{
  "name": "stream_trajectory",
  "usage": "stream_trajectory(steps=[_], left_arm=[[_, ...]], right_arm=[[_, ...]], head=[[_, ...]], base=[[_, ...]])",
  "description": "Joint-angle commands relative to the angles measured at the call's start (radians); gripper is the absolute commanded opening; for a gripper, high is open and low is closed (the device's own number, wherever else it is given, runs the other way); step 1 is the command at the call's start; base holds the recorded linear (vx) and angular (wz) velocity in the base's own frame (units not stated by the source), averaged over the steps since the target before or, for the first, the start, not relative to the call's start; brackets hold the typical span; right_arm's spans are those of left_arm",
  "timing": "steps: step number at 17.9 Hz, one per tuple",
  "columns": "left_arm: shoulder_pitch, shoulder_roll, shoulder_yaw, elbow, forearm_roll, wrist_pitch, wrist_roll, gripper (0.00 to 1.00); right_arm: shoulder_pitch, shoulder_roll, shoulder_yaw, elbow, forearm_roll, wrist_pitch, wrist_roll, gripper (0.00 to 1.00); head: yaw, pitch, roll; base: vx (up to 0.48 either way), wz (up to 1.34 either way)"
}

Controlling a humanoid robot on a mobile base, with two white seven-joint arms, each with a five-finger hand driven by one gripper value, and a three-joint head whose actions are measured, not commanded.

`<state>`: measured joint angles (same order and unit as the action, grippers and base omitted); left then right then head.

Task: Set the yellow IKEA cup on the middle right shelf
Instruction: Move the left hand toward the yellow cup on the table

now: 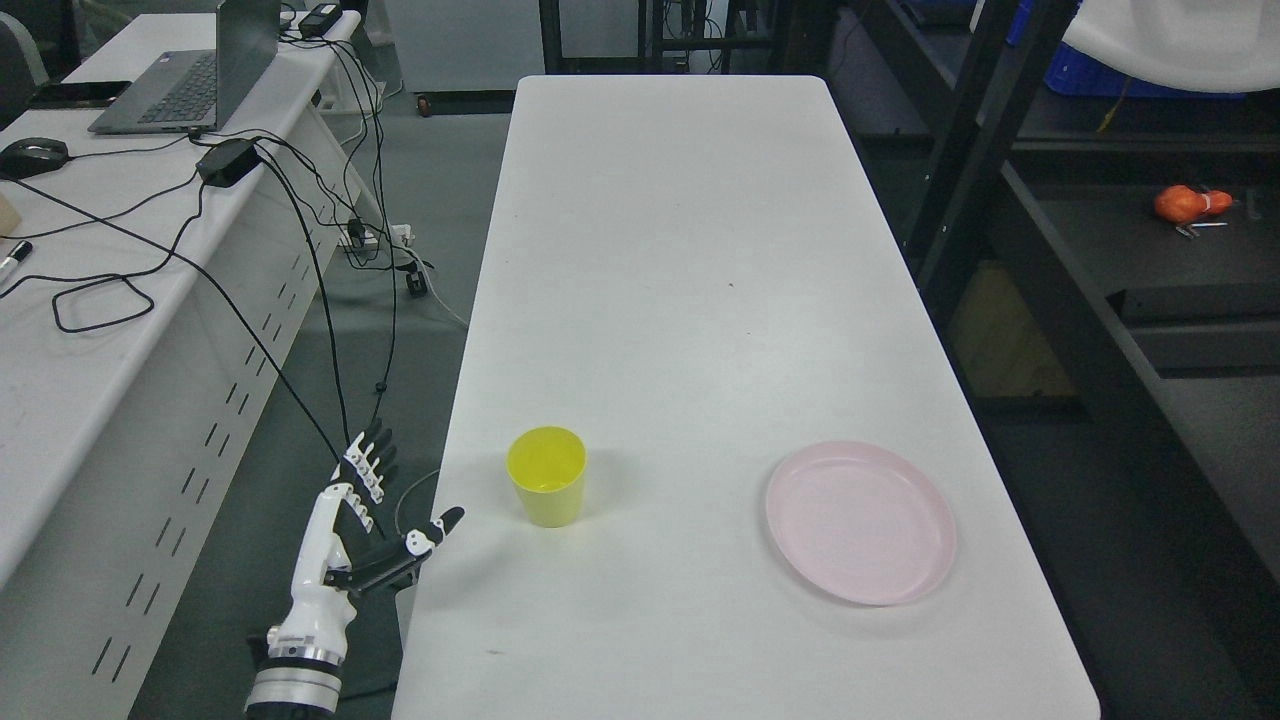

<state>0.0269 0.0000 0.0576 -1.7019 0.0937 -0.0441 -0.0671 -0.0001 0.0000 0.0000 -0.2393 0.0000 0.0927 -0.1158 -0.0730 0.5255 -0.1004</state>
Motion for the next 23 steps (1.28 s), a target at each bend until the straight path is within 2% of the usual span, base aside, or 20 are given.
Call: stream_trajectory(steps=[1, 6, 12, 16, 20, 23], left_arm=[[0.016, 0.017, -0.010, -0.001, 0.021, -0.007, 0.000, 0.99], [-0.005, 0.017, -0.010, 0.024, 0.147, 0.001, -0.005, 0.99], [-0.125, 0.017, -0.019, 0.077, 0.290, 0.049, -0.010, 0.99], [-0.160, 0.017, -0.050, 0.093, 0.293, 0.056, -0.020, 0.99], [-0.156, 0.017, -0.108, 0.093, 0.273, 0.061, -0.111, 0.99], [-0.162, 0.017, -0.139, 0.093, 0.230, 0.064, -0.125, 0.99]], right_arm=[[0.014, -0.017, 0.017, 0.000, -0.025, 0.001, -0.001, 0.99], [0.014, -0.017, 0.017, 0.000, -0.025, 0.001, -0.001, 0.99], [0.014, -0.017, 0.017, 0.000, -0.025, 0.001, -0.001, 0.99], [0.014, -0.017, 0.017, 0.000, -0.025, 0.001, -0.001, 0.99], [0.014, -0.017, 0.017, 0.000, -0.025, 0.001, -0.001, 0.99], [0.014, -0.017, 0.017, 0.000, -0.025, 0.001, -0.001, 0.99]], head=[[0.0000, 0.000, 0.000], [0.0000, 0.000, 0.000], [0.0000, 0.000, 0.000], [0.0000, 0.000, 0.000], [0.0000, 0.000, 0.000], [0.0000, 0.000, 0.000]], base=[[-0.011, 0.01], [-0.009, 0.00], [0.000, 0.00], [0.000, 0.00], [0.000, 0.00], [0.000, 0.00]])
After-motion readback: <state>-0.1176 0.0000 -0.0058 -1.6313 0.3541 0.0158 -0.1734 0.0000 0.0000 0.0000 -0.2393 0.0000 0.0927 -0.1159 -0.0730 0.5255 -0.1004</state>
